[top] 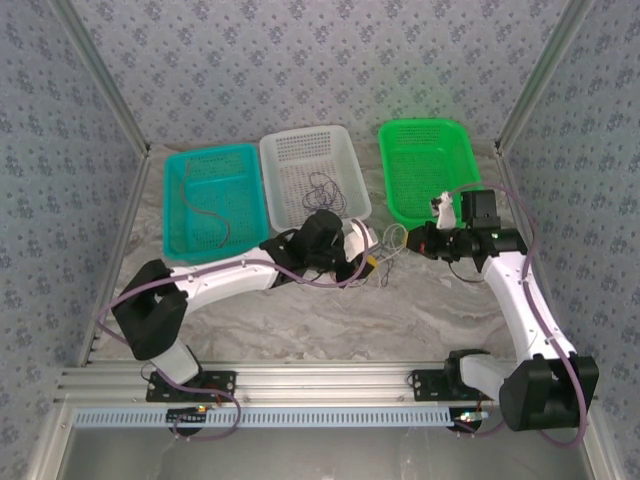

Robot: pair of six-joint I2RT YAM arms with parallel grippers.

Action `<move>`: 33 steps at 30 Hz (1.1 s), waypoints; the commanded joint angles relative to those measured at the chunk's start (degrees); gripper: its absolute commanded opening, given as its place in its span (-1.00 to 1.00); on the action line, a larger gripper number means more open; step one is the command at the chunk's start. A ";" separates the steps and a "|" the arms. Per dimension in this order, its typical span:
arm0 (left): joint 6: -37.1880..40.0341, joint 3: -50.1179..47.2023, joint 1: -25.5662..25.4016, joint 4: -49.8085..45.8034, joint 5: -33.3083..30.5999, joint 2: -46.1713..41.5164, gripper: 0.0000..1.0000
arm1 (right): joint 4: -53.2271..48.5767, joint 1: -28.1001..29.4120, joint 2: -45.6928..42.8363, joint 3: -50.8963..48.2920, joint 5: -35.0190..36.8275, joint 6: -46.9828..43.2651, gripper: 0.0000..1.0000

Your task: Untangle the cables

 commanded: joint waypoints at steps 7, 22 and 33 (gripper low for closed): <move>-16.65 0.93 4.85 4.83 10.01 -2.57 -1.00 | -4.51 -0.58 -1.85 -0.81 5.90 -2.89 -0.50; -30.00 7.00 8.18 3.14 27.34 2.50 -1.00 | 0.21 4.44 -10.84 -2.10 17.86 -18.41 0.63; -36.42 6.33 8.53 9.23 32.68 2.35 -1.00 | 20.09 12.92 -11.48 -8.33 21.53 -20.44 0.80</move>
